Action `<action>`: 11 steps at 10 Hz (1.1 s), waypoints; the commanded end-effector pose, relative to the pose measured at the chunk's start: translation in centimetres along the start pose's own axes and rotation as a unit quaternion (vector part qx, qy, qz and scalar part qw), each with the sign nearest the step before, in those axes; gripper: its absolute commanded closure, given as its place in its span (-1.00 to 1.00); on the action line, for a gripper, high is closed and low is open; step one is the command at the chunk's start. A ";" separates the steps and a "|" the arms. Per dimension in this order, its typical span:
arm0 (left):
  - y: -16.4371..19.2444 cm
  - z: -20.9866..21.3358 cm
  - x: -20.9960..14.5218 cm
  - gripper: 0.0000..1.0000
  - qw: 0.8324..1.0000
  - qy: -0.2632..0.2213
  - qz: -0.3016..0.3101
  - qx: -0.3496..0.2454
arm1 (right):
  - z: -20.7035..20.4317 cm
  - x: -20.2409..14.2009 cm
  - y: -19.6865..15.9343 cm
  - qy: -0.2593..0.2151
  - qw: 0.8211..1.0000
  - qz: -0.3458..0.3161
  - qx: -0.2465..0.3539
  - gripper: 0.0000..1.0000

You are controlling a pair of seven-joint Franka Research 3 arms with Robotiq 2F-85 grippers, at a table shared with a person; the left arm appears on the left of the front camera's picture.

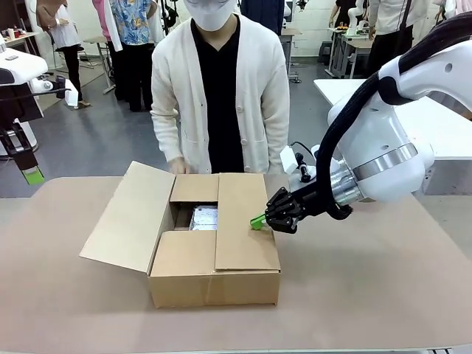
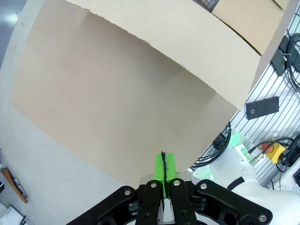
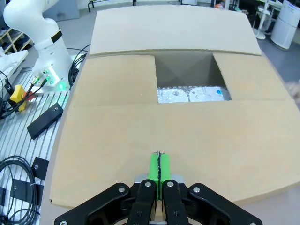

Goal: Wrap the clocks to prevent damage.
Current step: Push the left (or right) flap of the Package Box to close it.

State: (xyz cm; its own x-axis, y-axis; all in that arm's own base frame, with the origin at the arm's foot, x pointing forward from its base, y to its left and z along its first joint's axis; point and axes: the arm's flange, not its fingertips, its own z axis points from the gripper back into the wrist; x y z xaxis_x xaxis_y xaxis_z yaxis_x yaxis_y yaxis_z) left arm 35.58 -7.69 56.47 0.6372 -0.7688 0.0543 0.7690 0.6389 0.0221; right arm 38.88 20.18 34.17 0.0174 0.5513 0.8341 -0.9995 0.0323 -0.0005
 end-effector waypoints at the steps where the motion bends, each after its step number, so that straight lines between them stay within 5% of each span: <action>1: 0.0 0.2 0.1 0.99 1.000 0.005 0.009 0.002 | -0.3 -0.4 0.0 0.004 1.000 -0.004 0.001 0.98; 5: 0.0 0.0 0.0 0.99 1.000 0.000 0.000 0.000 | -0.3 -0.4 0.0 0.004 1.000 -0.004 0.001 0.98; 6: 2.9 -0.4 -0.4 0.99 0.998 0.004 -0.046 0.043 | -0.3 -0.4 0.0 0.004 1.000 -0.004 0.001 0.98; 8: 6.1 -3.7 -2.4 0.99 0.970 -0.064 -0.234 -0.008 | -0.3 -0.4 0.0 0.004 1.000 -0.004 0.001 0.98; 9: 6.3 -5.9 -4.0 0.99 0.943 -0.111 -0.310 -0.041 | -0.3 -0.4 0.0 0.004 1.000 -0.004 0.001 0.98; 11: 8.3 -7.6 -3.7 0.99 0.912 -0.199 -0.331 -0.140 | -0.3 -0.4 0.0 0.004 1.000 -0.004 0.001 0.98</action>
State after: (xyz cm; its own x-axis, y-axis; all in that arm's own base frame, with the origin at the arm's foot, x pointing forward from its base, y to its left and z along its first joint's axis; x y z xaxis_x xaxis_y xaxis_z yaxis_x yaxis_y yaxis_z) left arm 39.05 -0.21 49.21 0.0649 -0.9343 0.3506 0.9930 0.0952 0.0697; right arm 38.88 20.15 34.16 0.0178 0.5514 0.8341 -0.9995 0.0328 -0.0004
